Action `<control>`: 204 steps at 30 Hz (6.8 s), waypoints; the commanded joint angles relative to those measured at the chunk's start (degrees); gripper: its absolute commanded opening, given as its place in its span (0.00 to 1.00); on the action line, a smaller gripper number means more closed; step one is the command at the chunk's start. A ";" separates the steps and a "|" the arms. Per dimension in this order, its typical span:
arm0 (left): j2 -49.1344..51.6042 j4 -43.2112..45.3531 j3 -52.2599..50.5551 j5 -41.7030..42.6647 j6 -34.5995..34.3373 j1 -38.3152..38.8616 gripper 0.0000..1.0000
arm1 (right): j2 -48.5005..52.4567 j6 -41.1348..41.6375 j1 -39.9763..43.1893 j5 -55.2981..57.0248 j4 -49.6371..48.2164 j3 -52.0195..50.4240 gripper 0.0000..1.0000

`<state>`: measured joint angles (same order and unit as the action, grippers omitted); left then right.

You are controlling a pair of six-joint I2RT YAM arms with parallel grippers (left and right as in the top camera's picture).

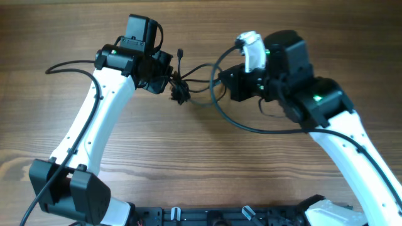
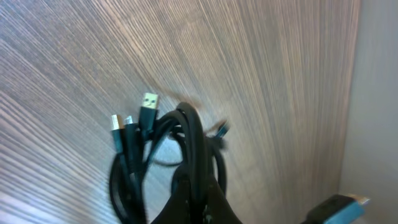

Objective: Untangle cables

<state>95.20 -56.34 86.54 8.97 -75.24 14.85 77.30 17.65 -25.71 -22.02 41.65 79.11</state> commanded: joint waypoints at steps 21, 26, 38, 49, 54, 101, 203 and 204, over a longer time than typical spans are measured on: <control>0.31 4.44 -0.39 -5.51 -22.60 -2.01 0.04 | 8.98 -1.77 -1.18 -4.26 -0.94 1.14 0.62; 0.31 4.11 -0.39 -4.04 -32.85 -2.03 0.04 | 14.71 -9.92 -3.93 -5.11 -2.08 1.14 0.71; 0.31 4.39 -0.39 10.71 -40.74 -2.78 0.04 | 24.94 -20.44 -6.54 -2.80 -8.33 1.14 0.46; 0.48 0.68 -0.39 -5.75 -41.00 -2.78 0.04 | 13.49 -14.43 -6.54 -17.07 -7.32 1.46 0.04; 0.55 -0.13 -0.39 -8.90 -41.00 -2.78 0.04 | 0.94 -12.87 -6.54 -22.01 -7.04 1.46 0.04; 0.59 -7.19 -0.39 -11.43 -5.97 -2.21 0.04 | 26.16 -18.21 -12.52 -17.94 -8.15 1.46 0.18; -9.90 -1.55 -0.15 -6.84 29.55 8.81 0.04 | 6.29 -2.49 16.59 -11.28 -0.63 1.57 0.66; -8.74 -1.53 -0.15 -6.80 29.53 9.22 0.04 | 6.08 -2.58 16.59 -11.30 -0.50 1.57 0.66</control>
<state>82.13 -58.22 86.24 1.58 -43.64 22.28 85.30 10.70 -9.41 -38.79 40.77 79.13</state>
